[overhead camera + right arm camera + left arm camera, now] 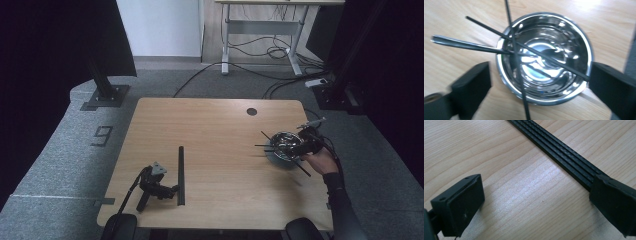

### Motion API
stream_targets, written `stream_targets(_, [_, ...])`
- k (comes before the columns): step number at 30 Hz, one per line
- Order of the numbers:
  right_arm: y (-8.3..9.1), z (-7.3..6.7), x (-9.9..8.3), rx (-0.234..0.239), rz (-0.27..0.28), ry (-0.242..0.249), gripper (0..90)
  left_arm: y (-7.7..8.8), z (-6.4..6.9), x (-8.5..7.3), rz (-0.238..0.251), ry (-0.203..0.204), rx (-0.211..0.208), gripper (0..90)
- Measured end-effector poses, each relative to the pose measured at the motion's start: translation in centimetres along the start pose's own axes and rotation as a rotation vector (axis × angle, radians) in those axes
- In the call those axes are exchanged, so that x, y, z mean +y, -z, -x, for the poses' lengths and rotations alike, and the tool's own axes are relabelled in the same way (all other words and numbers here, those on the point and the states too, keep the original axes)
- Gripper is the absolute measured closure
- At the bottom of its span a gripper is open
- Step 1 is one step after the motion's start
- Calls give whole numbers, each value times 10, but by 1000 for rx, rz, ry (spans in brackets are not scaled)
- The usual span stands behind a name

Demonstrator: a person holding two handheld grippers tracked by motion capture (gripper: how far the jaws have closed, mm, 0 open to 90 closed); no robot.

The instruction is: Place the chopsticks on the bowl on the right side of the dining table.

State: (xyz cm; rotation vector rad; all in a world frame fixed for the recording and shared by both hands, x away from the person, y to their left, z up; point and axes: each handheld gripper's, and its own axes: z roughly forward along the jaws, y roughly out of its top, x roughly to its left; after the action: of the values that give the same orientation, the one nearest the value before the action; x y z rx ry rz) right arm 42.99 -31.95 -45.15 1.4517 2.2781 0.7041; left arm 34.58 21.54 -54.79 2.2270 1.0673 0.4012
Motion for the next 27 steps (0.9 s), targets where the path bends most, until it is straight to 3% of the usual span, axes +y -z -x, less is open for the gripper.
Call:
stream_targets(8, [-3,-1,-21,-33,106,-94,0,0,0,0,-1,-2,0,0])
stream_targets(14, [-13,1,-28,-94,109,-118,0,0,0,0,1,0,0,0])
stream_targets(18, [-16,1,-35,-72,134,-132,0,0,0,0,1,-1,0,0])
stream_targets(27, [-22,10,-48,-77,118,-139,0,0,0,0,1,-1,0,0])
